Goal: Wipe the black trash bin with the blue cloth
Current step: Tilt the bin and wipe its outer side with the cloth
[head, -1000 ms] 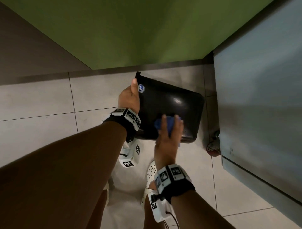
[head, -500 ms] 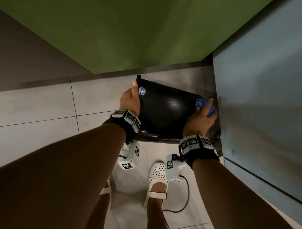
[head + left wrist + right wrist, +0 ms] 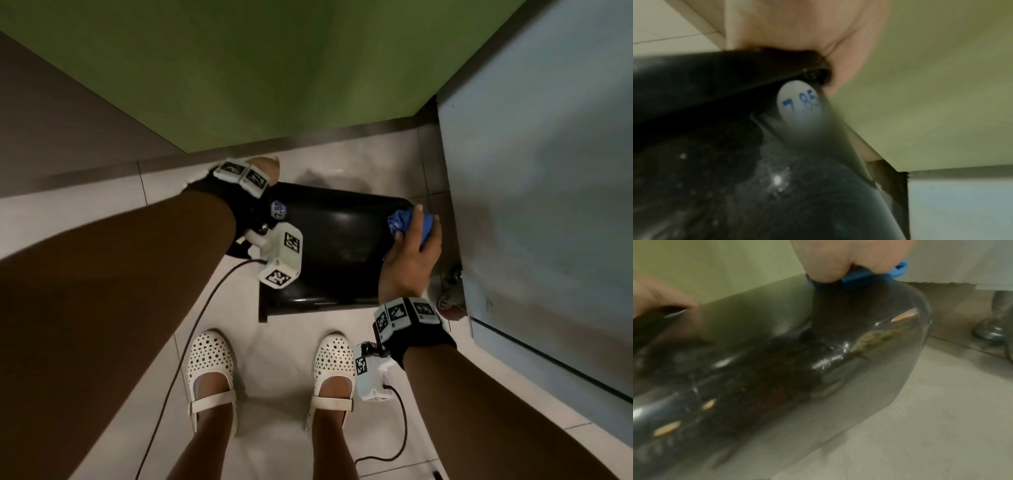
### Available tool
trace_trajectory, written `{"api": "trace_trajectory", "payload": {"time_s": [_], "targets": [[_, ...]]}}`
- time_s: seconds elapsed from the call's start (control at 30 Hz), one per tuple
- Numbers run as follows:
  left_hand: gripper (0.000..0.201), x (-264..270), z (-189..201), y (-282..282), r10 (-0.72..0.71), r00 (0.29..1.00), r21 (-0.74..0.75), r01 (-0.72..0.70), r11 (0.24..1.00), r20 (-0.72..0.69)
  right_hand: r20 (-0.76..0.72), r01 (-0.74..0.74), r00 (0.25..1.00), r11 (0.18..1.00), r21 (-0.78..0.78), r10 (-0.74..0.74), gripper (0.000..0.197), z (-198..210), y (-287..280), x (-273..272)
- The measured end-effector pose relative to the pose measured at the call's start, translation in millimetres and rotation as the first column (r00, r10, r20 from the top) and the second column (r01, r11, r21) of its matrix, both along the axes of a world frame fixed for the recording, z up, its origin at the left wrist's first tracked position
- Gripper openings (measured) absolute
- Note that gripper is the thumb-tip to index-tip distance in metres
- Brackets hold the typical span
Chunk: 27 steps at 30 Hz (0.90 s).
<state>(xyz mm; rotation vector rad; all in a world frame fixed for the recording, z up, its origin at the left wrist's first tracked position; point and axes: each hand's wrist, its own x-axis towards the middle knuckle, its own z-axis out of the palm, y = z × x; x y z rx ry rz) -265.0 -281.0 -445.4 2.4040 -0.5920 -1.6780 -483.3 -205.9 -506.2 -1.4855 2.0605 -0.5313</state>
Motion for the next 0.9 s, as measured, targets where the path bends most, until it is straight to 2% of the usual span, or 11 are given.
{"api": "trace_trajectory", "payload": {"time_s": [0.1, 0.17, 0.2, 0.33, 0.4, 0.43, 0.47, 0.6, 0.77, 0.83, 0.9], "targets": [[0.046, -4, -8, 2, 0.132, 0.991, 0.045, -0.133, 0.99, 0.013, -0.098, -0.042, 0.995, 0.996, -0.084, 0.033, 0.051, 8, 6, 3], [0.049, -8, -1, 6, 0.099, 0.99, -0.01, -0.098, 0.995, 0.096, -0.199, -0.092, 0.978, 0.99, -0.109, 0.069, 0.05, 22, 7, 15], [0.051, -13, 6, 7, 0.079, 0.99, -0.024, -0.077, 0.997, 0.115, -0.139, -0.088, 0.987, 0.993, -0.082, 0.077, 0.048, 31, 9, 25], [0.046, -24, 11, 13, 0.131, 0.991, -0.024, -0.131, 0.991, 0.027, -0.06, -0.335, 0.942, 0.91, -0.244, 0.33, 0.037, 49, 7, 84], [0.053, -30, 13, 20, 0.158, 0.986, -0.04, -0.161, 0.986, -0.054, -0.186, -0.448, 0.893, 0.853, -0.269, 0.41, 0.043, 46, 3, 99], [0.055, -30, 10, 23, 0.187, 0.98, -0.07, -0.192, 0.979, -0.068, -0.189, -0.455, 0.888, 0.859, -0.237, 0.418, 0.043, 47, 1, 99], [0.055, -30, 11, 25, 0.203, 0.976, -0.075, -0.208, 0.975, -0.075, -0.148, -0.413, 0.909, 0.889, -0.196, 0.39, 0.043, 48, -4, 93], [0.047, -30, 7, 41, 0.199, 0.979, -0.168, -0.205, 0.964, -0.051, -0.212, -0.196, 0.961, 0.978, -0.076, 0.177, 0.045, 39, -23, 35], [0.042, -40, 4, 60, 0.22, 0.975, -0.275, -0.215, 0.937, -0.012, -0.165, 0.094, 0.982, 0.995, 0.022, -0.089, 0.042, 32, -39, -15], [0.045, -42, 4, 63, 0.208, 0.978, -0.284, -0.192, 0.939, 0.026, -0.216, 0.09, 0.972, 0.996, -0.022, -0.093, 0.041, 33, -32, -5], [0.049, -42, 5, 63, 0.193, 0.981, -0.285, -0.177, 0.942, 0.032, -0.223, -0.056, 0.974, 0.998, -0.036, 0.046, 0.043, 37, -16, 19]]}}
